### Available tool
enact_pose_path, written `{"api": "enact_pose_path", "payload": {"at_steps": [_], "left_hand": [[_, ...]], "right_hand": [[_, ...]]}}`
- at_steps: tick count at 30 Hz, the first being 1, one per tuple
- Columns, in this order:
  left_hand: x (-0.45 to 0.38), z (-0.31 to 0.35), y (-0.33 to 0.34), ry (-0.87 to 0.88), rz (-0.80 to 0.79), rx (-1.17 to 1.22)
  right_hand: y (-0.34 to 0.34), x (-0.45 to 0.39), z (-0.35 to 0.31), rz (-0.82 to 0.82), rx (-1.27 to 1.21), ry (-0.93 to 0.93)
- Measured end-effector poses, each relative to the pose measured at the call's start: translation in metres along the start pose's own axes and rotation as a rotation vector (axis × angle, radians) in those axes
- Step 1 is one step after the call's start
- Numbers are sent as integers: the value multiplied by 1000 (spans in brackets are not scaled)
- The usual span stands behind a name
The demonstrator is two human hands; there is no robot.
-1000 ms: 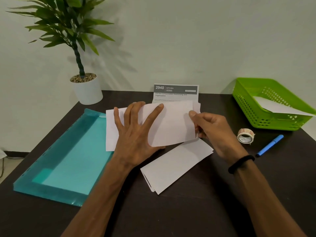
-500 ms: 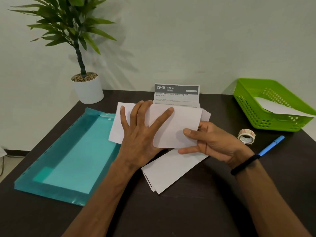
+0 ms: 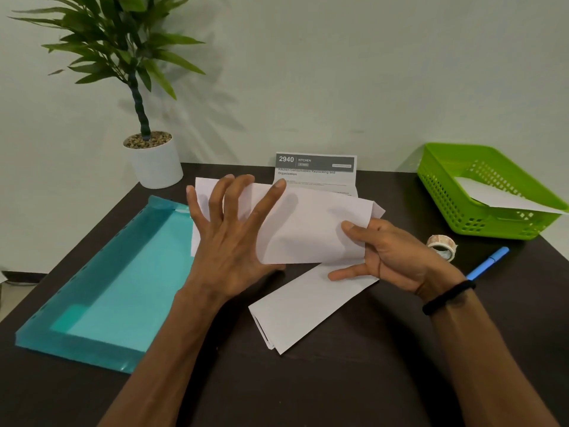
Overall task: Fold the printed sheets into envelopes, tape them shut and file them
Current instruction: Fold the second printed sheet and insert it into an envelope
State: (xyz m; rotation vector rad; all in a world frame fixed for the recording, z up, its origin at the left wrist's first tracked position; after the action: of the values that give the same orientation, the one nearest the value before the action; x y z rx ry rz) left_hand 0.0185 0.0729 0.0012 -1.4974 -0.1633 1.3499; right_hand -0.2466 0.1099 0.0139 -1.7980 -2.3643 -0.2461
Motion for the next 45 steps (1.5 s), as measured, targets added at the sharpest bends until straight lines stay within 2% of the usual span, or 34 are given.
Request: {"api": "enact_pose_path", "payload": {"at_steps": [5,9,13,18,23,27,30,33,35,37,39,43,45], "left_hand": [[-1,5,4,-38,-72,-46],[0,6,7,-57,-75,-34],[1,8,5,-3,-40,-14],[2,15,9,-1,-125,78],[2,15,8,4,-104,62],[0,14,5,0,-7,37],[0,7,1,-36,34,23],[0,1,-2,-65,35,1],[-1,-1,-3,-88,26,-8],[-1,-3,-4,-112,-3,-24],[-1,-5,-3,-132,-33,-28],[1,-10,-4,-169,-32,1],[1,-10,-5,-173,-10,26]], "right_hand": [[0,-2,-1,18,-45,-30],[1,-2,0,-41,-92,-45],[6,2,-3,-81,-21,-40],[11,7,-7,-100,34,-48],[9,1,-6,-95,40,-105],[12,-1,-9,40,64,-159],[9,-2,-11,148,41,-284],[-7,3,-14,375,-71,-360],[-25,7,-11,576,-106,-277],[-39,10,-4,734,159,-144],[-44,12,2,747,548,-11],[-24,9,-2,425,989,226],[-12,4,-3,346,1147,289]]}}
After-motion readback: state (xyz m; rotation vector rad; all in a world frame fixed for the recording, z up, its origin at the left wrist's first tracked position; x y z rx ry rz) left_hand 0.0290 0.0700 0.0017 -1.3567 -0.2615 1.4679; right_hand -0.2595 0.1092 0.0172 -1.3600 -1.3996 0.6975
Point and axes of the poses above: each hand's wrist, its own x-axis away from the middle knuckle, its own y-axis out of the palm, z = x × y, the point moved 1 cm from there along -x, towards the middle knuckle, and after that the axes turned 13 degrees about x, right-handed, at the moved point
